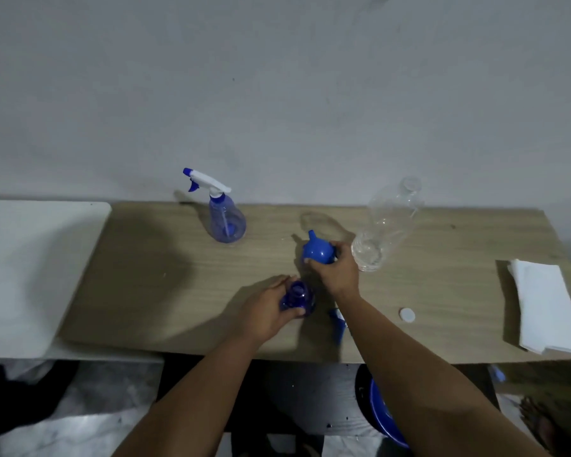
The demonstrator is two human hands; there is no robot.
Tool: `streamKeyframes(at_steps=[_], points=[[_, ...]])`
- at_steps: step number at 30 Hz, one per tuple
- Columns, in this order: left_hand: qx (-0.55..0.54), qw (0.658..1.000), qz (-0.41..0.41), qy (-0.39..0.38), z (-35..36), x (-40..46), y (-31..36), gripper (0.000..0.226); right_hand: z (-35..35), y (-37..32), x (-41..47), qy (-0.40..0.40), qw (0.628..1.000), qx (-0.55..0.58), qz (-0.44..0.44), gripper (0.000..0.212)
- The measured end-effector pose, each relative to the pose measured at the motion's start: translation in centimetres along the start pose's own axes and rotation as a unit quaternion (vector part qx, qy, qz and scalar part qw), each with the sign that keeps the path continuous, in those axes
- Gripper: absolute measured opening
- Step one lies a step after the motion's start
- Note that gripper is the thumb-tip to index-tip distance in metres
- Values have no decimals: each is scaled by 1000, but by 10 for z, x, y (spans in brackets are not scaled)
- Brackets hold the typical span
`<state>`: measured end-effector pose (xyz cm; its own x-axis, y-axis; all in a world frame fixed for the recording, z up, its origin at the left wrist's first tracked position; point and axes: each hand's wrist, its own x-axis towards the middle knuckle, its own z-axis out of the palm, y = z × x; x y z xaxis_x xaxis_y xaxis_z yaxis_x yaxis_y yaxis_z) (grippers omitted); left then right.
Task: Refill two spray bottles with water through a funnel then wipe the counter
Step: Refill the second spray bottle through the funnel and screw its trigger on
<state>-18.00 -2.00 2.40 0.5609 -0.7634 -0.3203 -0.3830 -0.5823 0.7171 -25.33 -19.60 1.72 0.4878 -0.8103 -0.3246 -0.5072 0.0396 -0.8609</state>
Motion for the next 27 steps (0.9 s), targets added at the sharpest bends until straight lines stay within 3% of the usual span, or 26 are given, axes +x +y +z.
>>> streamKeyframes(at_steps=[4,9,15,18,21,23,27], points=[[-8,1000,-4,5,2,0,0,74,5,-7,5,26,999,-27,-3,68],[16,1000,2,15,3,1,-5,79,-7,-21,0,-19,992,-117,-31,32],[41,999,-5,24,1,-7,9,67,-53,-3,-36,-65,964,-258,-23,31],[48,998,-12,29,2,-14,16,69,-79,4,-50,-99,912,-397,31,35],[82,996,-8,40,1,-22,23,69,-92,12,-66,-150,863,-478,69,58],[91,995,-11,48,3,-27,27,70,-92,22,-69,-159,866,-470,67,65],[115,992,-11,53,7,-35,30,68,-91,32,-71,-126,894,-428,48,52]])
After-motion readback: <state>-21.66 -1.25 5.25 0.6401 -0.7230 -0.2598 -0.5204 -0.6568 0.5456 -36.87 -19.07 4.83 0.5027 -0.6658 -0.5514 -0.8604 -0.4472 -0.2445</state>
